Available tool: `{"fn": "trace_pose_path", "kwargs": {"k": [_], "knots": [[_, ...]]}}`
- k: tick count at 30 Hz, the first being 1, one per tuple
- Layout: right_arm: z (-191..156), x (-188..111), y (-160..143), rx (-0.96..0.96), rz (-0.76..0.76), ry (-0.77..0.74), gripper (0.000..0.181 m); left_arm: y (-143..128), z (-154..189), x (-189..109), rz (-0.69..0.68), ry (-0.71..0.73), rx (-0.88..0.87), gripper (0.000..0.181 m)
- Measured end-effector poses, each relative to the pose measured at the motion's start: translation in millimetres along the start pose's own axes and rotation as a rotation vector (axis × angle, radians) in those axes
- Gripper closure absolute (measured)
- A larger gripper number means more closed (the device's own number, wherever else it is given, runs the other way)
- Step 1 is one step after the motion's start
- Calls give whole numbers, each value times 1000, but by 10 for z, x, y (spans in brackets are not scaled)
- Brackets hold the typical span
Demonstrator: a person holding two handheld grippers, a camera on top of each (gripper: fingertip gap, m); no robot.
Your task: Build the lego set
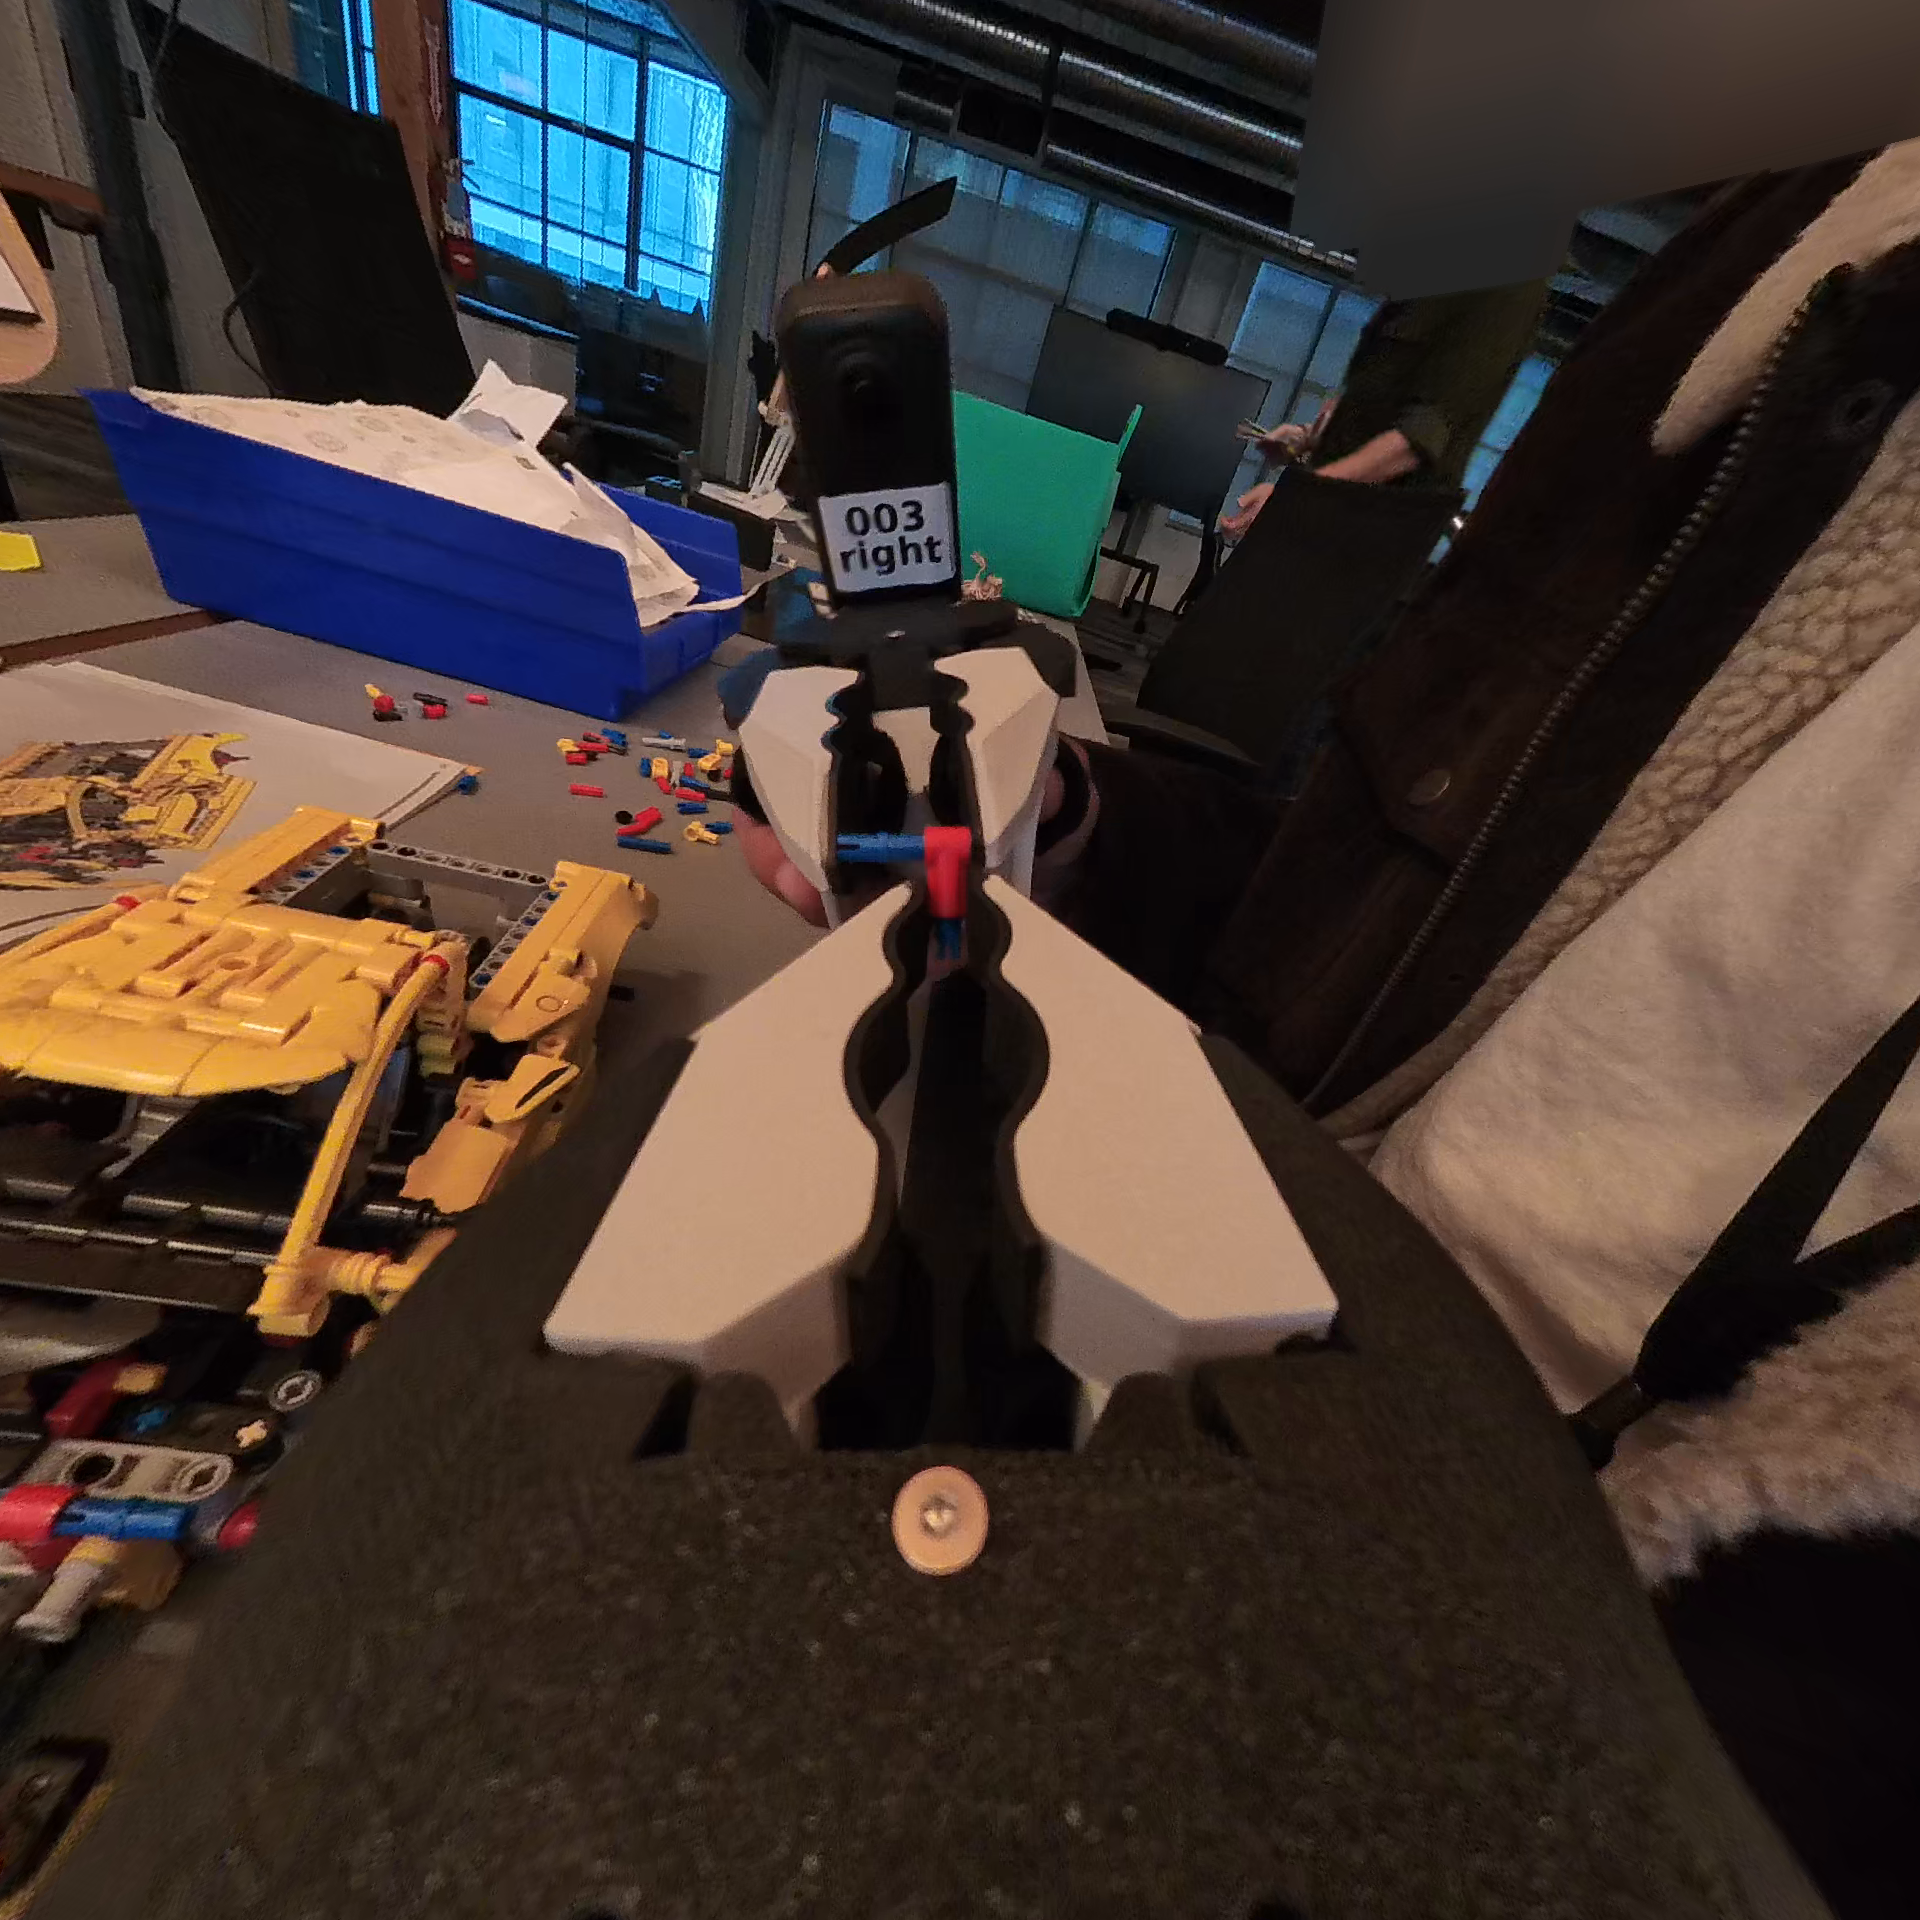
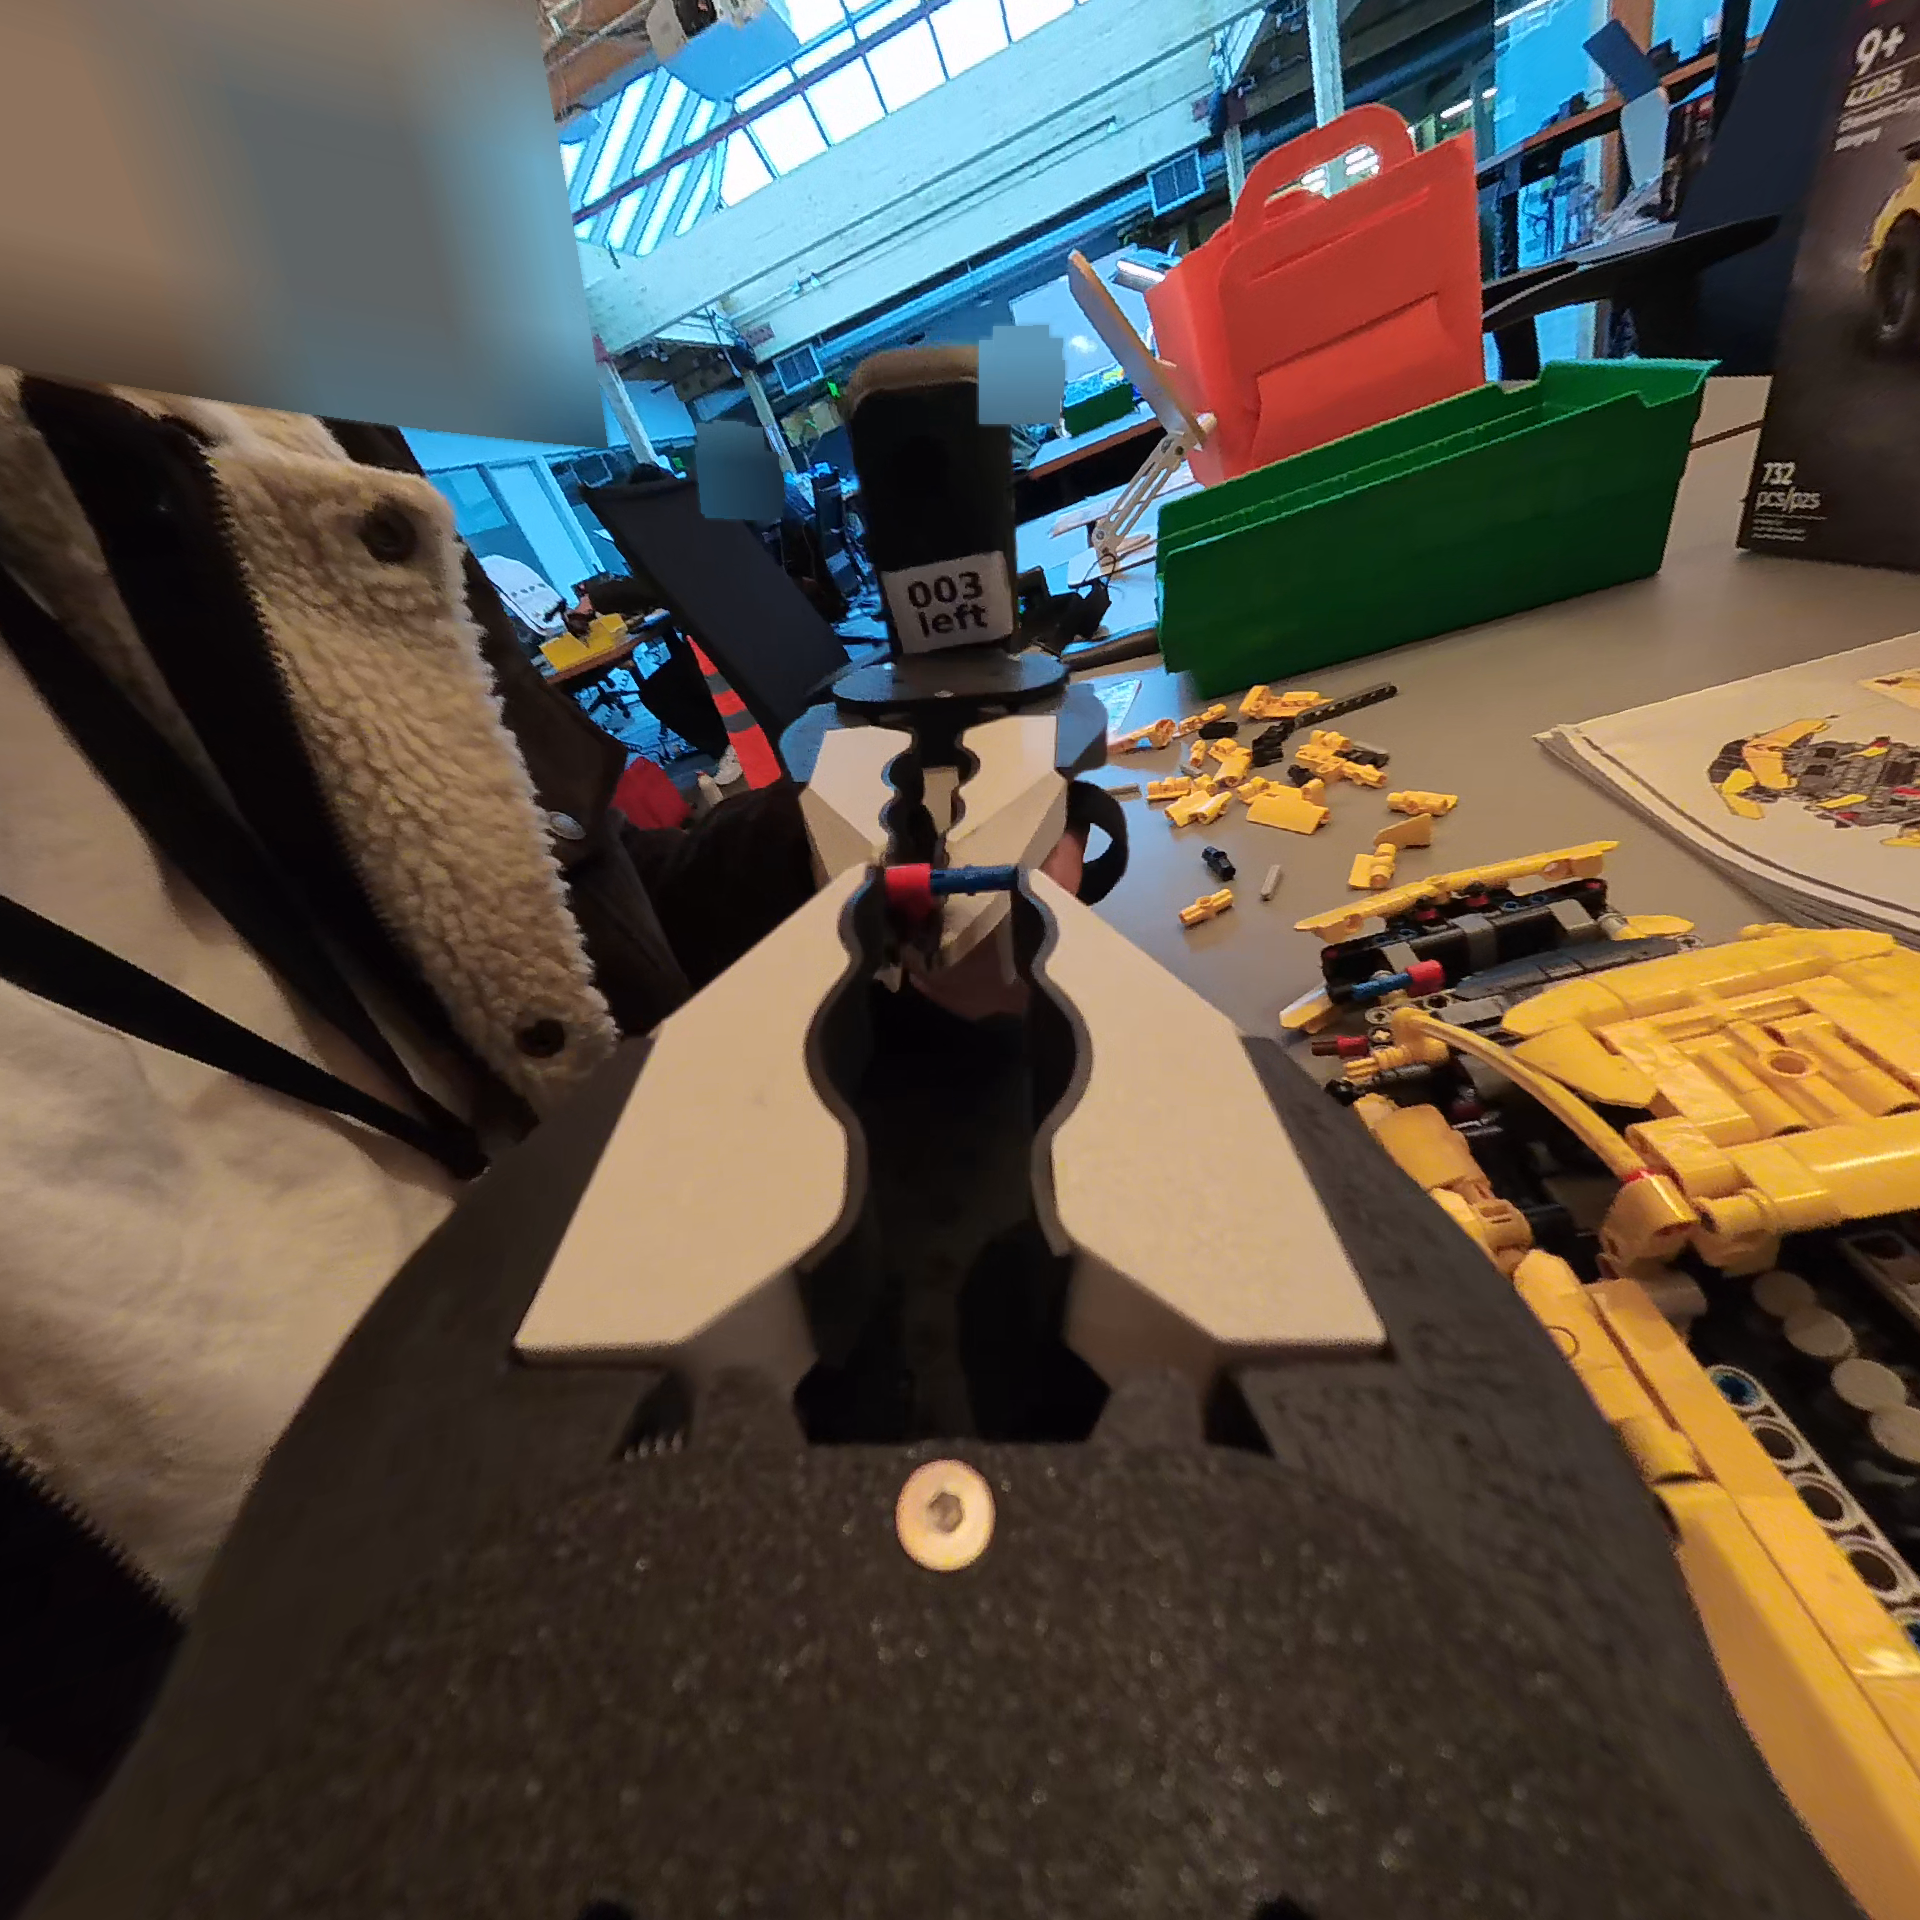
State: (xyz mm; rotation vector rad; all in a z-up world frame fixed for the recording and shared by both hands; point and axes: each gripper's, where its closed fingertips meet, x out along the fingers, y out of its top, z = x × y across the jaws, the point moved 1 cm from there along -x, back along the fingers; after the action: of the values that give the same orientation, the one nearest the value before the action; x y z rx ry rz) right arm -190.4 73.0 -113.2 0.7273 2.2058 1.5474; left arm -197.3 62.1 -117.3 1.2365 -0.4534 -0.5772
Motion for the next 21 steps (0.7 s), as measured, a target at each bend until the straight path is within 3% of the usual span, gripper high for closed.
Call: {"fn": "trace_pose_path", "kwargs": {"k": [11,13,15,17,21], "knots": [[96,36,-52,-60,-64,-95,158,-52,-103,-75,-38,47,-9,174],[122,27,30,-56,-64,-125,158,-12,-151,-134,-23,74,-8,172],[148,2,218,-78,-64,-140,159,13,-341,-312,-22,176,-7,158],[321,4,338,-161,-164,-197,159,39,-572,-561,-7,280,-39,151],[982,159,485,-360,-363,-262,159,-58,-973,-883,-59,489,-81,147]]}}
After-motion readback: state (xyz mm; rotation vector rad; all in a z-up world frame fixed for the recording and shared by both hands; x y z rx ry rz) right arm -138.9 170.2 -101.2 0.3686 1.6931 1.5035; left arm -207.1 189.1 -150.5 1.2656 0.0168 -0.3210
